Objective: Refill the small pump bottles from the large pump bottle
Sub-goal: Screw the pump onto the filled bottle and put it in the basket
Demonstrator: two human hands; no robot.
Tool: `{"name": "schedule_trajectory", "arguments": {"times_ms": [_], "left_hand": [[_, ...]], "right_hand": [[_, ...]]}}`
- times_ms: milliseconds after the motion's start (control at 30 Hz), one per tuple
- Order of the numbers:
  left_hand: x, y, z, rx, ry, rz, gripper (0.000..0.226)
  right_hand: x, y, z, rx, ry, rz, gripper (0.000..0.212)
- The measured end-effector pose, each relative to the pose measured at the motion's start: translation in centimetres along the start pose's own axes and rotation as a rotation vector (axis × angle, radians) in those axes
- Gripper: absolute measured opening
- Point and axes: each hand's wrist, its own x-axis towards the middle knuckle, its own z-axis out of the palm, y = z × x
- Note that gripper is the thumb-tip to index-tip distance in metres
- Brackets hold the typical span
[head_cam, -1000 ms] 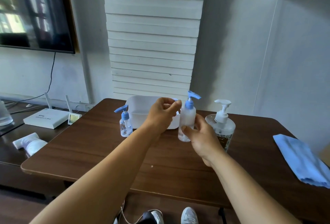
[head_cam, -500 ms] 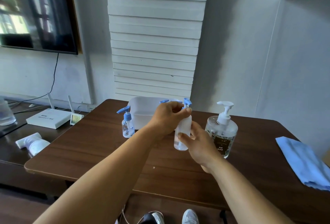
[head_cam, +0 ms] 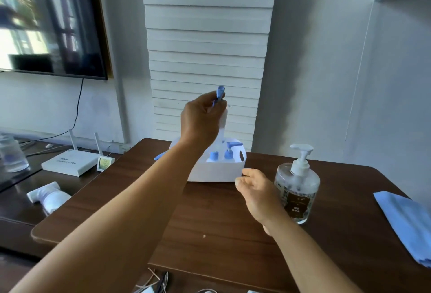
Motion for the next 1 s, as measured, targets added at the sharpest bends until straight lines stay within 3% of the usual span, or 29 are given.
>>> {"name": "schedule_trajectory", "arguments": {"times_ms": [167,300,533,767,900,1000], "left_hand": [[0.6,-2.8,-0.3,0.096,0.029,-0.063,0.026],[0.1,-5.4,-0.1,0.180,0.042,-0.139,0.015],[-0.3,-7.6,-0.1,0.356,0.018,-0.247,0.016],[-0.2,-7.6,-0.5,0.533,-0.051,-0.253,0.005],[-0.3,-7.0,-1.0,0.661,-0.154,-0.222,0.023],[-0.9,-5.8,-1.6,0.688,-0.143,-0.157,0.025]], "right_hand": [[0.7,0.4,0.4,0.030,0.001,0.041,0.037],[0.9,0.7,0.5,0.072,-0.012,0.070,0.032],[1.1,1.4,0.7,0.109,-0.011,0.081,0.022],[1.0,1.2,1.0,0.105,0.007,0.074,0.020],[0.6,0.5,1.6,0.095,-0.010,0.068,0.021],[0.1,-0.1,2.2,0.111,-0.031,0.074,0.030]]}}
